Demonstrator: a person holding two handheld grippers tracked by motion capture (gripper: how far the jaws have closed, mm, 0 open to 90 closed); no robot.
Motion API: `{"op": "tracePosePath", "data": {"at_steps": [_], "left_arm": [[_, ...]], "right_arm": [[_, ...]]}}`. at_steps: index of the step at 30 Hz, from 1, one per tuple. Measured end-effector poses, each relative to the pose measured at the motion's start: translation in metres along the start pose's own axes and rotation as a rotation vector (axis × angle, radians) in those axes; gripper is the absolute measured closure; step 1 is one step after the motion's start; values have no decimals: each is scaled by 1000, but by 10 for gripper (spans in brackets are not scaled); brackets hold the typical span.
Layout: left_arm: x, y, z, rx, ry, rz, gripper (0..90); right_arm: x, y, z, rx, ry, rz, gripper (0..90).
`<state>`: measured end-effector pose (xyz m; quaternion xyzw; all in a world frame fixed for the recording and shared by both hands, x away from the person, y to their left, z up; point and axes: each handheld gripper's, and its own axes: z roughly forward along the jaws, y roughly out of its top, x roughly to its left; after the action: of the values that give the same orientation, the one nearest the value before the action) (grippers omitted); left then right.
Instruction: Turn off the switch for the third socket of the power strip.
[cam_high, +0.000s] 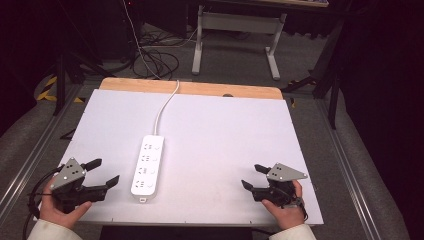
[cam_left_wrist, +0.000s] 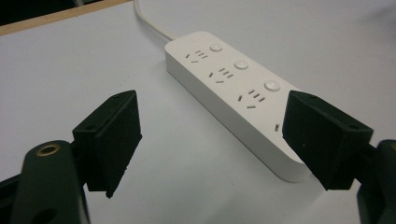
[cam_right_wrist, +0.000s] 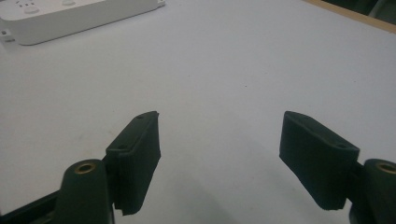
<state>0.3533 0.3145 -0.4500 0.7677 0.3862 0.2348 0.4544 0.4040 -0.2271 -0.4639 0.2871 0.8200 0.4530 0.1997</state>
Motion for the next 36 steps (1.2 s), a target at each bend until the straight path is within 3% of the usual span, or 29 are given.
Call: {"op": "tracePosePath", "data": {"at_steps": [11, 16, 36], "left_arm": [[0, 2, 0, 0, -26, -24, 216], [-2, 7, 0, 14, -23, 8, 234], [-14, 32, 10, 42, -59, 31, 234]], "right_arm": [[0, 0, 1, 0, 6, 3, 293], [0, 0, 0, 2, 5, 3, 293], [1, 0, 2, 7, 7, 4, 293]]}}
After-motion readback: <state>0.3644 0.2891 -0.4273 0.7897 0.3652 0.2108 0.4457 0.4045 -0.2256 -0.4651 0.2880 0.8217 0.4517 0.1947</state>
